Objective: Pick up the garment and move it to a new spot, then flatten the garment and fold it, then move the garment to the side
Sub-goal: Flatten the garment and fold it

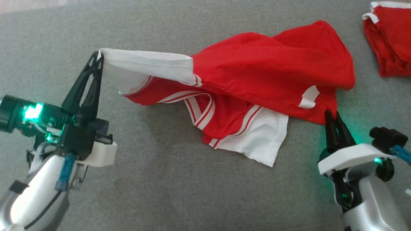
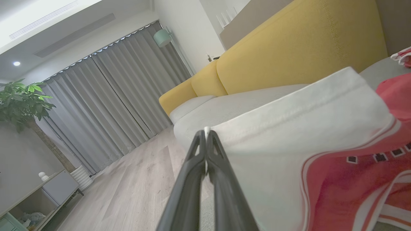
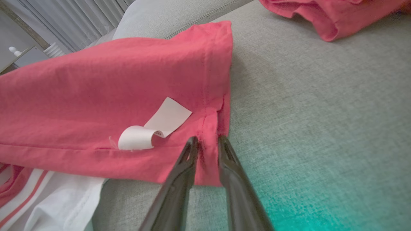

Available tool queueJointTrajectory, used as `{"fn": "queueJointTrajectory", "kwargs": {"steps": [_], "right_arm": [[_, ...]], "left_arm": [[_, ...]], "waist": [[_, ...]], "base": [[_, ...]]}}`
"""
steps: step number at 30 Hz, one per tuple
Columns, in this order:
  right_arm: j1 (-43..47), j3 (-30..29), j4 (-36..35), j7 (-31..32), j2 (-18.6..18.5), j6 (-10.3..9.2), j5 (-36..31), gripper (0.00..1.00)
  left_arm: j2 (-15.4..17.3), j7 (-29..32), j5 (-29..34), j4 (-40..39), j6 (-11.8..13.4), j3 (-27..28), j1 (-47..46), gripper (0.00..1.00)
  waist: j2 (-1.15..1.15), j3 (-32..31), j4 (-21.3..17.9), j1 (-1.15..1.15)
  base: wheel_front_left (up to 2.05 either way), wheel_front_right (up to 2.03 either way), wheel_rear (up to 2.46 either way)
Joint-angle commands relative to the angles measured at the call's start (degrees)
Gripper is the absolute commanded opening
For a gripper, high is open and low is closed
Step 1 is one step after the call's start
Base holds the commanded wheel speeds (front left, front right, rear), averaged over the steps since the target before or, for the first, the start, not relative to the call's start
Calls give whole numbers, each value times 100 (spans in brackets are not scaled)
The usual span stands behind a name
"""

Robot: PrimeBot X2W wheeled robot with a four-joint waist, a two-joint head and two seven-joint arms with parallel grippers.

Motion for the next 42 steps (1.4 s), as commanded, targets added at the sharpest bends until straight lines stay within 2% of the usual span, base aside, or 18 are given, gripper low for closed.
{"fn": "queueJointTrajectory", "kwargs": {"steps": [1, 4, 14, 20, 26, 31, 36, 39, 42], "right_arm": [[-57, 106, -162, 14, 25, -4, -41, 15], [-65, 104, -180, 1, 28, -4, -79, 0], [-41, 18, -707, -86, -178, -4, -228, 0], [-227, -239, -1827, 170, -659, -4, -352, 0], [-692, -645, -3170, 834, -1218, -4, -549, 0], [-1329, -747, -3803, 1387, -1802, -4, -584, 0], [-2150, -724, -3942, 1708, -2290, -4, -497, 0], [-2668, -646, -3736, 1860, -2475, -4, -393, 0], [-3155, -404, -3353, 2072, -2560, -4, -127, 0]], "left_arm": [[178, -25, -32, -124, 42, 246, -313, 0], [174, -27, -40, -115, 57, 236, -312, 0], [256, -141, -110, -152, 100, 314, -308, 0], [521, -171, -335, -499, 8, 587, -380, 0], [938, -32, -451, -1121, -331, 836, -911, 0], [1191, 111, -548, -1520, -687, 1011, -1659, 0], [1366, 259, -585, -1706, -1023, 1134, -2536, 0], [1396, 323, -611, -1609, -1241, 1137, -3082, 0], [1345, 341, -729, -1187, -1551, 1046, -3598, 0]], "waist": [[0, -1, 1, 0], [0, -9, -2, 0], [0, -165, -51, 0], [0, -289, -173, 0], [0, -393, -211, 0], [0, -538, -187, 0], [0, -679, -127, 0], [0, -688, -66, 0], [0, -622, 16, 0]], "base": [[0, 0, 0], [0, 0, 0], [0, 0, 0], [0, 0, 0], [0, 0, 0], [0, 0, 0], [0, 0, 0], [0, 0, 0], [0, 0, 0]]}}
